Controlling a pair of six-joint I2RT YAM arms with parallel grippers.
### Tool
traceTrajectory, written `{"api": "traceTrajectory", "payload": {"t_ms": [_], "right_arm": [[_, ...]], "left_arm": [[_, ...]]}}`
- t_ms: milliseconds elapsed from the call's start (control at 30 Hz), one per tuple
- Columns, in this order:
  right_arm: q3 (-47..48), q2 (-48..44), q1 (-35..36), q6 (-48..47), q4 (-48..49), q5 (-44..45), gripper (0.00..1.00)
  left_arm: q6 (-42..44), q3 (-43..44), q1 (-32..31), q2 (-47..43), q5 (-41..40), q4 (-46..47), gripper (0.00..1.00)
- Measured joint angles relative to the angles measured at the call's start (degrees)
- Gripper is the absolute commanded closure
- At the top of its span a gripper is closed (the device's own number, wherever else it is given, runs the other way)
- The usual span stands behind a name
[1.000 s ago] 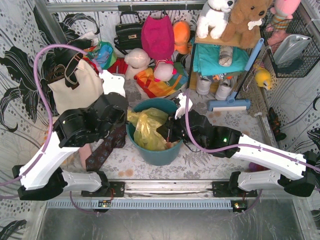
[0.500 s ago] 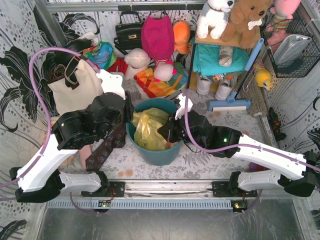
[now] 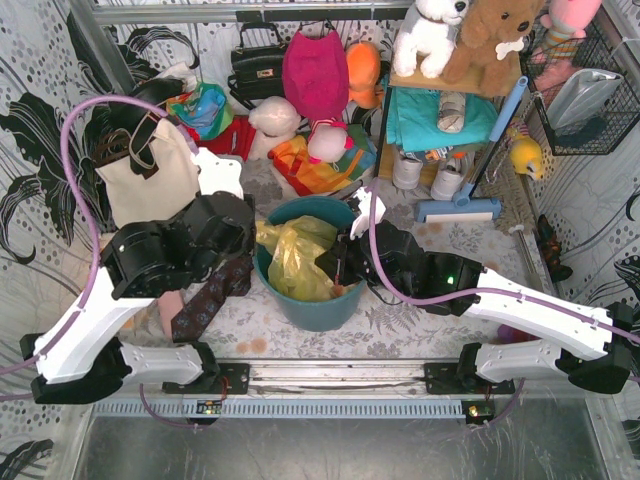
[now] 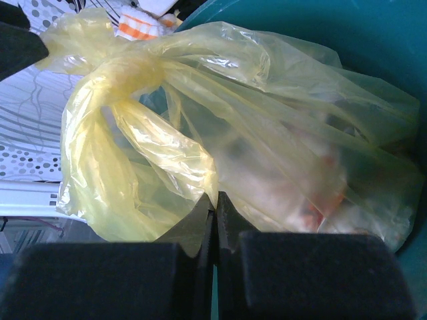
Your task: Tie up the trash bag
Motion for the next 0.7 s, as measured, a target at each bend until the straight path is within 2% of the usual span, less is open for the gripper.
{"api": "traceTrajectory", "payload": {"t_ms": [467, 633, 700], "right_arm": [[0.0, 0.0, 0.0, 0.0, 0.02, 0.0, 1.0], [0.0, 0.0, 0.0, 0.0, 0.02, 0.0, 1.0], [0.0, 0.0, 0.0, 0.0, 0.02, 0.0, 1.0]], "left_arm": [[-0.07, -5.92, 0.0, -0.98, 3.82, 2.34, 0.62], [0.15, -6.56, 0.0, -1.29, 4.28, 3.78, 0.89], [0.2, -6.56, 0.0, -1.31, 4.22, 4.13, 0.97]]}}
